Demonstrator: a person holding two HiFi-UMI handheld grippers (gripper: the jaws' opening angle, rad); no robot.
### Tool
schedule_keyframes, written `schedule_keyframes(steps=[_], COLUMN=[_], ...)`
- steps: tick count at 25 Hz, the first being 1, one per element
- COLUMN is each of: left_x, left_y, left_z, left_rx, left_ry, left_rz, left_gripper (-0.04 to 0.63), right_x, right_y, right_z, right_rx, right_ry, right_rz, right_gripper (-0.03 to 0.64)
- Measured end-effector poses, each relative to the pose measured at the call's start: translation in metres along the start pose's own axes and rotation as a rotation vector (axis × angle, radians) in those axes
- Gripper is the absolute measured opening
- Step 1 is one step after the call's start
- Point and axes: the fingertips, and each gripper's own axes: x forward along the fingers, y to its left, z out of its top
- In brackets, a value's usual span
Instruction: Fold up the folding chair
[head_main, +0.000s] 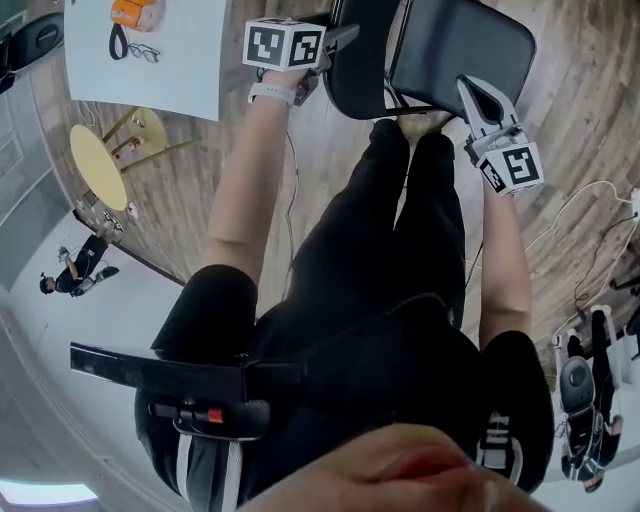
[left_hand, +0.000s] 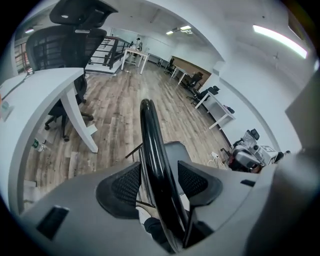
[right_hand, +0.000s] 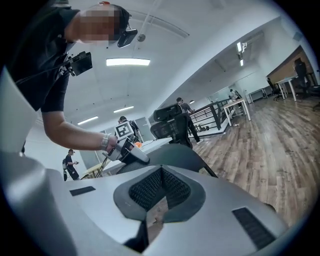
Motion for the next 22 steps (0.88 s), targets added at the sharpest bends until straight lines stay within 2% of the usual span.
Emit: schedule_keyframes(steps=[4, 7, 10, 13, 15, 18, 22], left_x=[0.015, 0.021, 0.023, 0.023, 0.023, 0.022, 0.018], left_y=[0.002, 0.005, 0.003, 0.002, 0.004, 0.01, 0.041], left_z=[-0.001, -0.002, -0.005, -0.007, -0.007, -0.012, -0.066], left_rx=[0.013, 0.031, 0.032, 0.031, 0.031, -0.01, -0.057], left_ry=[0.072, 0.117, 0.153, 0.183, 0.201, 0.2, 0.158], left_rz=[-0.008, 0.009, -0.011, -0.057, -0.075, -0.109, -0.139], left_gripper=[0.216, 0.215, 0.208, 0.134, 0.114, 0.092, 0.077], right_x=[-0.013, -0.027, -0.044, -0.059, -0.066, -0.078, -0.088], right_y=[-0.024, -0.041, -0.059, -0.082, -0.102, -0.134, -0.15], right_z=[-0.04, -0.072, -0.112, -0.149, -0.171, -0.203, -0.271], right_rx=[0.036, 0.062, 0.101, 0.175, 0.236, 0.343, 0.434], right_ry=[0.047, 0.092, 0.149, 0.194, 0.223, 0.24, 0.247], right_rz=[-0.048, -0.055, -0.073, -0.097, -0.104, -0.135, -0.194], right_gripper=[0.008, 0.008, 0.009, 0.009, 0.009, 0.012, 0.061])
